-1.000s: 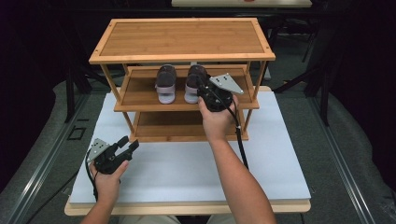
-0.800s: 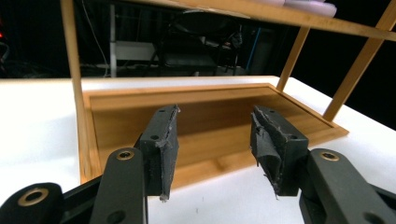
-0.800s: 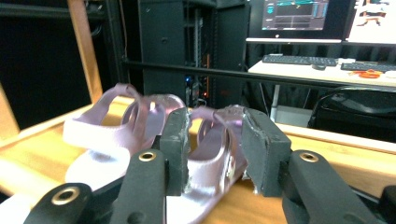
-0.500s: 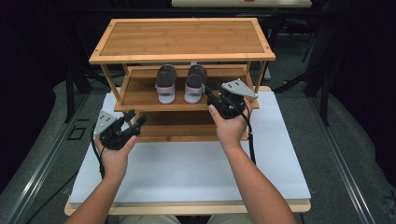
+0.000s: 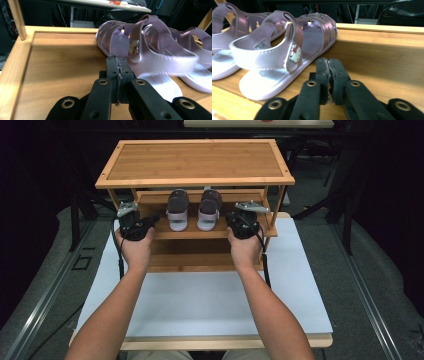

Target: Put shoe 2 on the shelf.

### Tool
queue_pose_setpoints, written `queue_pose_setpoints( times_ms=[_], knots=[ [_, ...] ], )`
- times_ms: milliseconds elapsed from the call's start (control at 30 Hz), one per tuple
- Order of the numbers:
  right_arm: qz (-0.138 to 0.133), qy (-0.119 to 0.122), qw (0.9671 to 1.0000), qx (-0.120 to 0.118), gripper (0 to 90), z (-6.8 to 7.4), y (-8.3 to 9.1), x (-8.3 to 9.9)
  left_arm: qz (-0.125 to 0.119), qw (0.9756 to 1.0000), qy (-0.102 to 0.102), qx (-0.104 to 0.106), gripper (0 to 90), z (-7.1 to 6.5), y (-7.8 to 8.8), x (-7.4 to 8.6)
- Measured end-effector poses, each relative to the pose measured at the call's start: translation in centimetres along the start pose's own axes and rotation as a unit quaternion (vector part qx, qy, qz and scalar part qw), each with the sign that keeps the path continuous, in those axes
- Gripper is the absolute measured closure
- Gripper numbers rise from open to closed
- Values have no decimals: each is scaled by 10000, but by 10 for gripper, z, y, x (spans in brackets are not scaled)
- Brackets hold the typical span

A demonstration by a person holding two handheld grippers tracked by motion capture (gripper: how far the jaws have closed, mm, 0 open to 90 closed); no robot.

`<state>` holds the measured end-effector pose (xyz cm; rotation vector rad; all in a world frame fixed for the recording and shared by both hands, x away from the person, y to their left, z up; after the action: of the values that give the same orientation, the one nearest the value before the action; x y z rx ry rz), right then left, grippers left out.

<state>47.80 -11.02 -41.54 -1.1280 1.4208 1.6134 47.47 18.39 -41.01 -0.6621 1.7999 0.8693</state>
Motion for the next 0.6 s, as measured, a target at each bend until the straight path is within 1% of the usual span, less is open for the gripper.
queue_pose_setpoints(
  times_ms=[33,67,100,167,200,267,333,367,433,467,500,533,600],
  knots=[
    [19,15,10000,5,895,1,-1,-2,44,10000,14,-21,900,1,-3,-2],
    [33,26,10000,19,898,2,-3,-4,36,9999,100,-18,900,1,-5,-4],
    [32,22,10000,23,899,3,-5,-6,52,9999,141,-7,900,2,-8,-6],
    [54,35,10000,20,899,6,-8,-11,105,9998,166,-40,900,1,-13,-10],
    [48,59,10000,20,899,8,-10,-13,183,9997,118,-66,900,1,-15,-12],
    [103,127,9999,23,899,12,-14,-15,225,9996,121,-98,900,1,-19,-13],
    [205,181,9995,157,900,15,-18,-15,326,9994,142,-45,900,-1,-24,-13],
    [242,166,9995,148,900,17,-20,-14,410,9991,102,-33,900,-3,-27,-12],
    [314,69,9995,4,900,20,-22,-14,419,9991,-41,-81,900,-7,-29,-13],
    [321,24,9994,-79,900,22,-23,-14,453,9989,-66,-91,900,-8,-30,-13],
    [311,39,9994,-114,900,23,-24,-15,461,9989,-61,-92,900,-9,-29,-13],
    [311,66,9994,-127,900,24,-24,-15,475,9988,-54,-88,900,-8,-30,-14],
    [327,119,9994,-49,900,26,-26,-16,490,9987,-64,-99,900,-8,-30,-13]
  ],
)
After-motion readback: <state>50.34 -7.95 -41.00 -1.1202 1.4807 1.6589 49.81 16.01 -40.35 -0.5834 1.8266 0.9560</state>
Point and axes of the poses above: each handheld gripper's, and its own axes: y roughly backward along the jaws, x roughly out of its underside, z roughly to its left, the point moved 3 cm from there along -y, roughly forward along the jaws, and after that the axes turned 13 degrees about x, right-handed, at the moved point
